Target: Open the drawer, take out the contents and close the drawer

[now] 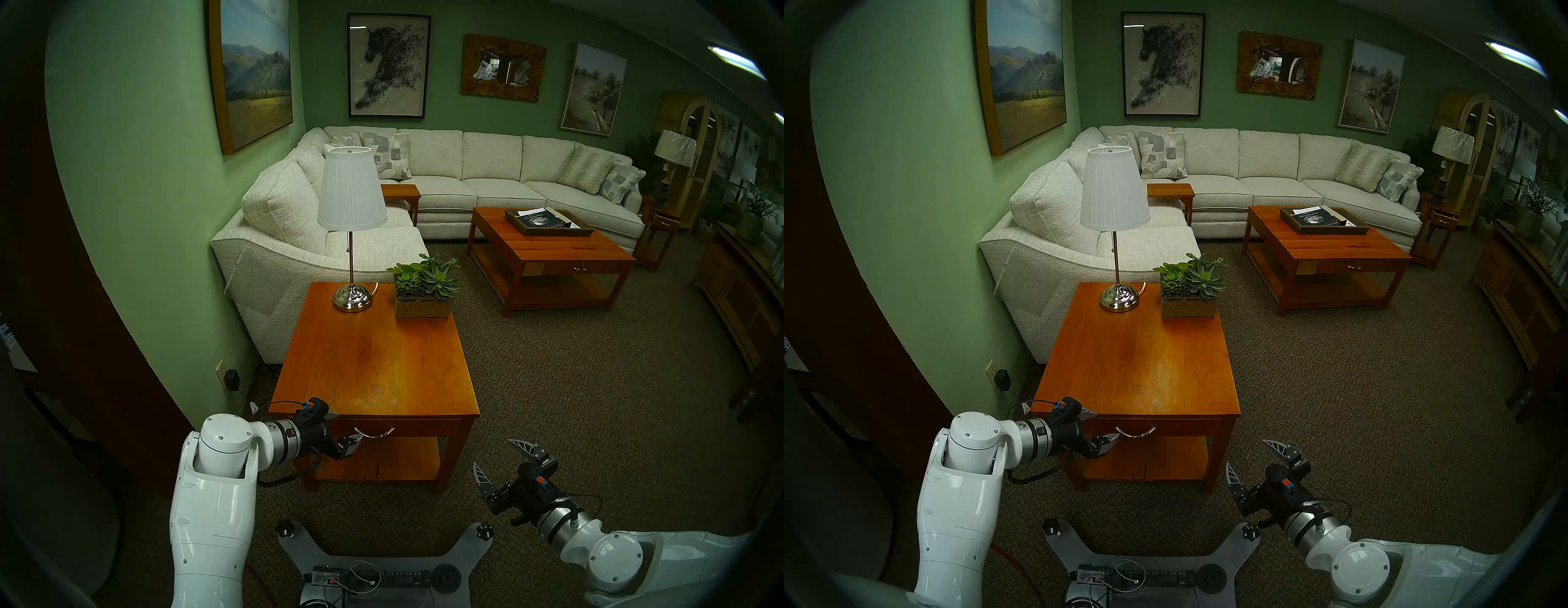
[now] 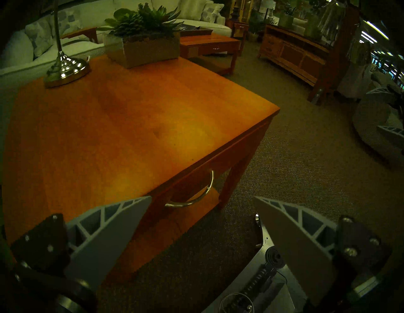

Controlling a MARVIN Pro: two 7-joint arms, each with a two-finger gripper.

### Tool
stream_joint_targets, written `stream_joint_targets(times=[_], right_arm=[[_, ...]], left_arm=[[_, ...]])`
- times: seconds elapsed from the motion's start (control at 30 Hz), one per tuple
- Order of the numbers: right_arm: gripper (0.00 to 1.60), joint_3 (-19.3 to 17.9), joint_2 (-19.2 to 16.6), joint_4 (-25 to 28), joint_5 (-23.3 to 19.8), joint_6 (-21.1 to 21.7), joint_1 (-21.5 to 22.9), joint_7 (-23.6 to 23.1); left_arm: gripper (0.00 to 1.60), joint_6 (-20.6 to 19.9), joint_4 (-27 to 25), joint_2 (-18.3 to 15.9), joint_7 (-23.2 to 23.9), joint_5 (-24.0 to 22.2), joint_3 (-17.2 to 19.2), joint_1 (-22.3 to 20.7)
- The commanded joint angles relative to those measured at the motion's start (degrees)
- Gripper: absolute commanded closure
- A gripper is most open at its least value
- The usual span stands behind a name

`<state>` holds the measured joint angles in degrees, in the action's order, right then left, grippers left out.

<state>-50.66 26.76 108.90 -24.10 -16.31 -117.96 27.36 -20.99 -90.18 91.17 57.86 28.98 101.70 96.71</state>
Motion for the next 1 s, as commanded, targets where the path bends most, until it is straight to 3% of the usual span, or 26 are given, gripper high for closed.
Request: stream_joint_targets(times=[0.0, 0.23, 0.37, 0.5, 0.7, 0.97], right_arm=[[0.00, -0.5, -0.1, 0.9, 0.1, -0.2, 0.5, 0.1], [0.00, -0.5, -0.1, 1.0, 0.1, -0.2, 0.5, 0.1], [0.00, -0.5, -0.1, 1.0, 0.0, -0.2, 0.5, 0.1], [0.00, -0.5, -0.1, 1.0, 0.0, -0.2, 0.5, 0.1], [0.00, -0.5, -0.1, 1.0, 0.0, -0.2, 0.5, 0.1], [0.00, -0.4, -0.1, 1.0, 0.0, -0.2, 0.5, 0.1]], left_arm=[[0.00, -6.2, -2.4, 0.7, -6.4, -1.4, -5.1, -1.7], [0.00, -14.0, -3.0, 0.7, -14.7, -1.7, -9.5, -2.8], [0.00, -17.3, -3.5, 0.7, -15.6, -2.2, -11.1, -3.0], [0.00, -19.2, -5.6, 0.8, -13.2, -1.5, -11.7, -1.7], [0.00, -18.5, -8.2, -2.6, -8.6, -1.7, -13.4, 0.5], [0.00, -12.4, -9.4, -9.2, -3.7, -0.1, -16.4, 3.4]])
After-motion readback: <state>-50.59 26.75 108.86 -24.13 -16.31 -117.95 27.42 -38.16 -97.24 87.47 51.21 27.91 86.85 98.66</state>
